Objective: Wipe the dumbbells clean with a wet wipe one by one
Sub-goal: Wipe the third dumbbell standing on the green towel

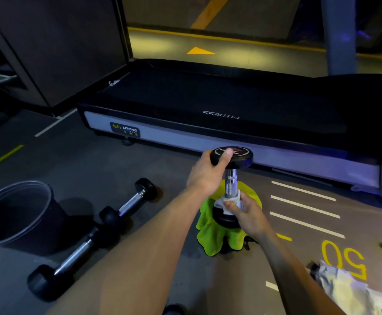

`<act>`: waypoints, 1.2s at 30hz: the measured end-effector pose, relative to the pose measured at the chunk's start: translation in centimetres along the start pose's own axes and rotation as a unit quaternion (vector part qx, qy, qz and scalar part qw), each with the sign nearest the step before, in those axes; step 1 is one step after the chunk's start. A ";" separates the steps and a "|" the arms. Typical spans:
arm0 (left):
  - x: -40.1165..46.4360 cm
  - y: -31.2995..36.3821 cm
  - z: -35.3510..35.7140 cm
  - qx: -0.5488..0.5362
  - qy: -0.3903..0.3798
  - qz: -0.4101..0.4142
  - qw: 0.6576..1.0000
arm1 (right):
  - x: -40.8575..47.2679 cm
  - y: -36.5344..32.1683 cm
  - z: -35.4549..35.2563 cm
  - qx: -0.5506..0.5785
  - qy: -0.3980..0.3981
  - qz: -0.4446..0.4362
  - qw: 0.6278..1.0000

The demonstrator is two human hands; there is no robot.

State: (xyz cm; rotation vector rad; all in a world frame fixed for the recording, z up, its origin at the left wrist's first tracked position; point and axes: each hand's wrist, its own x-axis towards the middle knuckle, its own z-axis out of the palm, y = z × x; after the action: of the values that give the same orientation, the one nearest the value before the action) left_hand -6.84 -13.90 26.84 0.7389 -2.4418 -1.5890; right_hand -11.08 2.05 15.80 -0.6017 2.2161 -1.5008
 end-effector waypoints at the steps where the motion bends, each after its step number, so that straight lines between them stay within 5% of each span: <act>1: -0.2 -0.2 0.0 -0.018 0.003 -0.026 0.999 | 0.2 -0.1 0.3 -0.006 0.011 0.003 1.000; 6: -0.9 -1.3 -0.8 -0.092 -0.026 -0.096 0.991 | -0.9 -1.1 1.9 -0.040 0.070 0.028 0.996; 15: -4.1 -4.3 -2.5 0.072 -0.171 -0.064 0.981 | -6.9 -3.5 7.4 0.071 0.076 0.032 0.994; 19: -4.9 -5.1 -3.8 0.007 -0.133 -0.046 0.990 | -7.4 -5.9 8.3 0.076 0.064 0.016 0.995; 25: -5.9 -6.2 -7.2 -0.011 -0.061 -0.052 0.997 | -6.8 -9.7 6.3 -0.070 -0.049 -0.042 0.995; 30: -6.0 -10.4 -11.4 -0.060 -0.016 -0.075 0.995 | -6.3 -14.2 2.9 -0.072 -0.118 -0.081 0.987; 36: -5.8 -16.7 -13.8 -0.070 0.013 -0.132 0.989 | -7.0 -10.5 3.9 -0.146 -0.224 -0.040 0.963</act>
State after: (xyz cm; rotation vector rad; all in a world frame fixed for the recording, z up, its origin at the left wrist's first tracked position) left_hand 8.74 -27.88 18.82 1.0889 -2.2601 -1.8053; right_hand -1.80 -0.60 24.84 -1.0201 2.0764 -0.9498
